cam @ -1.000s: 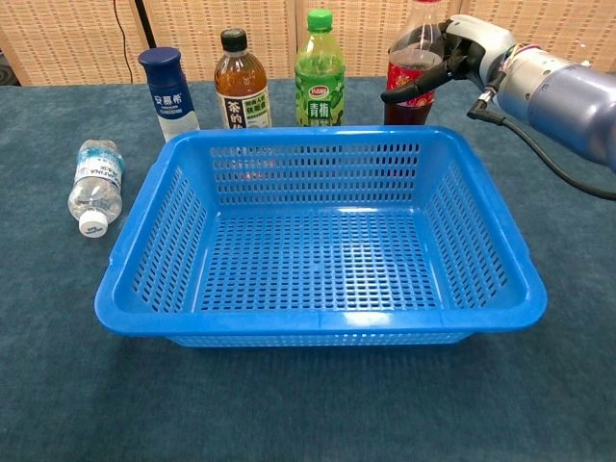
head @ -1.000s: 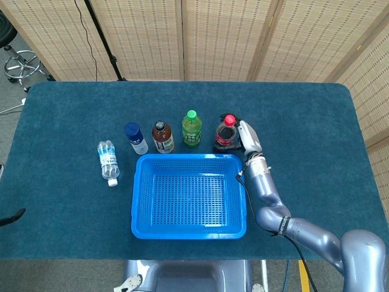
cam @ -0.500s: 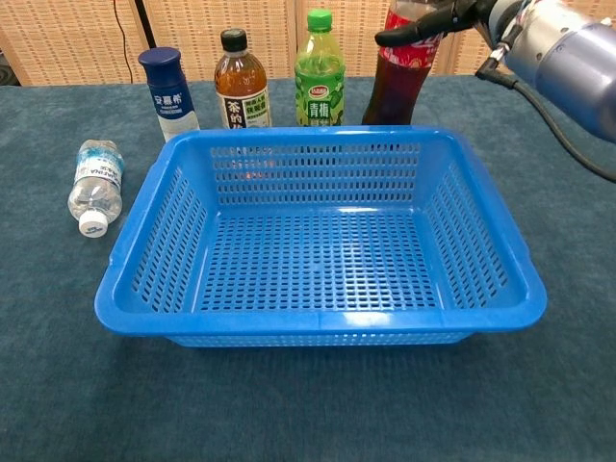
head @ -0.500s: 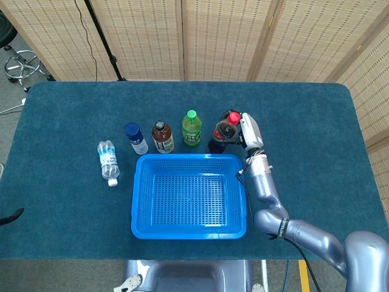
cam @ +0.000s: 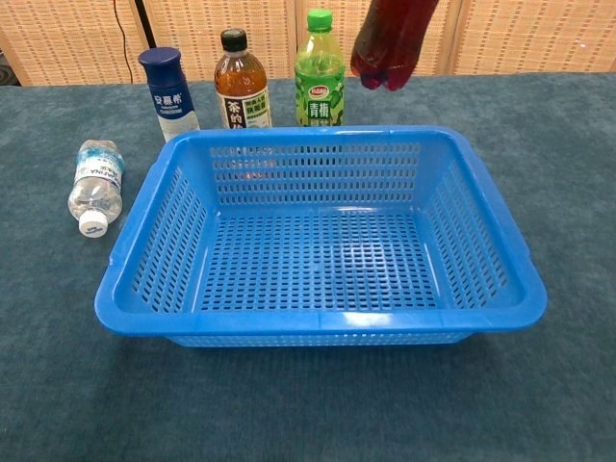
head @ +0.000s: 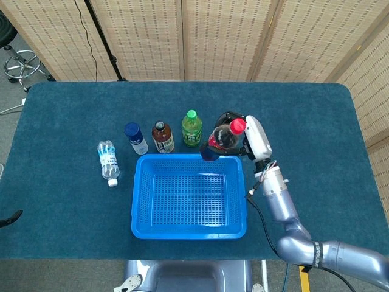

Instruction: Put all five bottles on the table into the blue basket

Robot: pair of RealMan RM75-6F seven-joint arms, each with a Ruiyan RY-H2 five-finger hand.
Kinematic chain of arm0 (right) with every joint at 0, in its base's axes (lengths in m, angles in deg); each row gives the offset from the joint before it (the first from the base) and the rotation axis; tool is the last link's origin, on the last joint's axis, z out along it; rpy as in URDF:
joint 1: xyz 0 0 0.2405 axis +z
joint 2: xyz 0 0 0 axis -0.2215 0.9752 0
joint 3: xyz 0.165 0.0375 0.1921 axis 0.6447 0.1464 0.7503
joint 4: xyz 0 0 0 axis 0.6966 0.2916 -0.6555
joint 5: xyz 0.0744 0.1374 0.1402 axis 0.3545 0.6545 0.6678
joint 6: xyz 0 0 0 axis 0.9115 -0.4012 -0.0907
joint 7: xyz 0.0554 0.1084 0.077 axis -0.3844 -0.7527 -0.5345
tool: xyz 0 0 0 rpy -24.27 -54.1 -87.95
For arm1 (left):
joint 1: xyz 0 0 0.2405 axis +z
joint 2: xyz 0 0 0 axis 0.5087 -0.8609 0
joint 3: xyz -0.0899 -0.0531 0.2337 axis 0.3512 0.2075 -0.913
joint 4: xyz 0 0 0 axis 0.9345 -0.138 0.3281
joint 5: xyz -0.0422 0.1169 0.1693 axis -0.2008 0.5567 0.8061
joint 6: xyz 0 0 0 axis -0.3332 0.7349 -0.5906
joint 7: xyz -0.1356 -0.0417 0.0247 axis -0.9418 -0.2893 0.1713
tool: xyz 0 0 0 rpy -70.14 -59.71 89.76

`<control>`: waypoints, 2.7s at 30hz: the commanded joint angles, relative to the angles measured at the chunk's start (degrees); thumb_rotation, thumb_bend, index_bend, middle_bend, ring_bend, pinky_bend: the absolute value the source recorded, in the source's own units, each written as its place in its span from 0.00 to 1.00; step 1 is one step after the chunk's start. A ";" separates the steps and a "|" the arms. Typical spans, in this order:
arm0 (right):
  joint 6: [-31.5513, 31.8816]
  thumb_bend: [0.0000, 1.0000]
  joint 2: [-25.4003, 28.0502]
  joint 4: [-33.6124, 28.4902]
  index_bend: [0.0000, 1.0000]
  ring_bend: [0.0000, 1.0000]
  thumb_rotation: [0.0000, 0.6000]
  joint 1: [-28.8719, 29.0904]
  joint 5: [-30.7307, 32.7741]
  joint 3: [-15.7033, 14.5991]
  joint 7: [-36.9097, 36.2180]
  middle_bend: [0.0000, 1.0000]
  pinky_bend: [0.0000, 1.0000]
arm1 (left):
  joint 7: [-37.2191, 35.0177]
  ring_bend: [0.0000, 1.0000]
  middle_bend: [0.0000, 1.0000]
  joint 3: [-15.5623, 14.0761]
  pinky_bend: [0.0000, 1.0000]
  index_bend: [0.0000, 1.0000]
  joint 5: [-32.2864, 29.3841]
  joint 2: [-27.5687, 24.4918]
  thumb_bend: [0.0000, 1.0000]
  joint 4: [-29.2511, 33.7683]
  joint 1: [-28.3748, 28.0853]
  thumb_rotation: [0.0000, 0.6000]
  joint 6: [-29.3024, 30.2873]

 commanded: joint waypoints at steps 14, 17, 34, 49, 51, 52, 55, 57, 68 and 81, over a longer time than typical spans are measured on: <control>1.06 0.30 -6.37 6.51 0.61 0.64 1.00 -3.38 -1.27 -8.27 -2.63 0.70 0.69 | 2.14 0.00 0.00 0.05 0.00 0.00 -0.21 1.30 0.00 -0.19 -0.14 1.00 0.31; 0.96 0.30 -8.06 10.65 0.59 0.62 1.00 -2.77 -2.91 -8.67 -3.23 0.68 0.66 | 2.32 0.00 0.00 0.06 0.00 0.00 -0.32 1.55 0.00 -0.39 -0.33 1.00 -0.04; -5.40 0.00 1.66 11.60 0.00 0.00 1.00 -4.32 -13.98 -16.98 -5.21 0.00 0.05 | 1.11 0.00 0.00 -0.40 0.00 0.00 2.95 3.34 0.00 -5.63 -1.16 1.00 0.46; 14.21 0.00 18.45 0.96 0.00 0.00 1.00 -19.17 -20.91 -25.10 23.03 0.00 0.03 | -2.40 0.00 0.00 -0.30 0.00 0.00 15.16 4.74 0.00 -24.58 -13.21 1.00 -5.55; 17.61 0.00 18.20 1.26 0.00 0.00 1.00 -22.46 -22.09 -27.23 24.69 0.00 0.02 | -5.27 0.00 0.00 -0.75 0.00 0.00 18.19 6.36 0.00 -29.18 -15.94 1.00 -5.79; 18.75 0.00 17.85 1.49 0.00 0.00 1.00 -23.46 -22.61 -27.80 25.27 0.00 0.01 | -6.26 0.00 0.00 -0.99 0.00 0.00 19.06 7.07 0.00 -30.87 -16.80 1.00 -5.81; 22.08 0.00 16.47 2.44 0.00 0.00 1.00 -26.75 -23.59 -29.62 26.89 0.00 0.00 | -8.35 0.00 0.00 -2.10 0.00 0.00 21.99 9.40 0.00 -35.41 -19.82 1.00 -6.66; 24.50 0.00 15.10 3.47 0.00 0.00 1.00 -28.97 -24.28 -30.53 27.97 0.00 0.00 | -8.14 0.00 0.00 -2.83 0.00 0.00 23.75 11.75 0.00 -39.06 -22.15 1.00 -7.69; 26.34 0.00 12.28 7.08 0.00 0.00 1.00 -31.69 -23.60 -28.95 24.03 0.00 0.00 | -2.01 0.00 0.00 -5.80 0.00 0.00 26.53 22.18 0.00 -51.13 -29.98 1.00 -14.66; 23.32 0.00 12.67 8.58 0.00 0.00 1.00 -30.82 -24.62 -27.66 22.99 0.00 0.00 | 4.30 0.00 0.00 -6.78 0.00 0.00 22.50 27.61 0.00 -54.02 -34.97 1.00 -24.67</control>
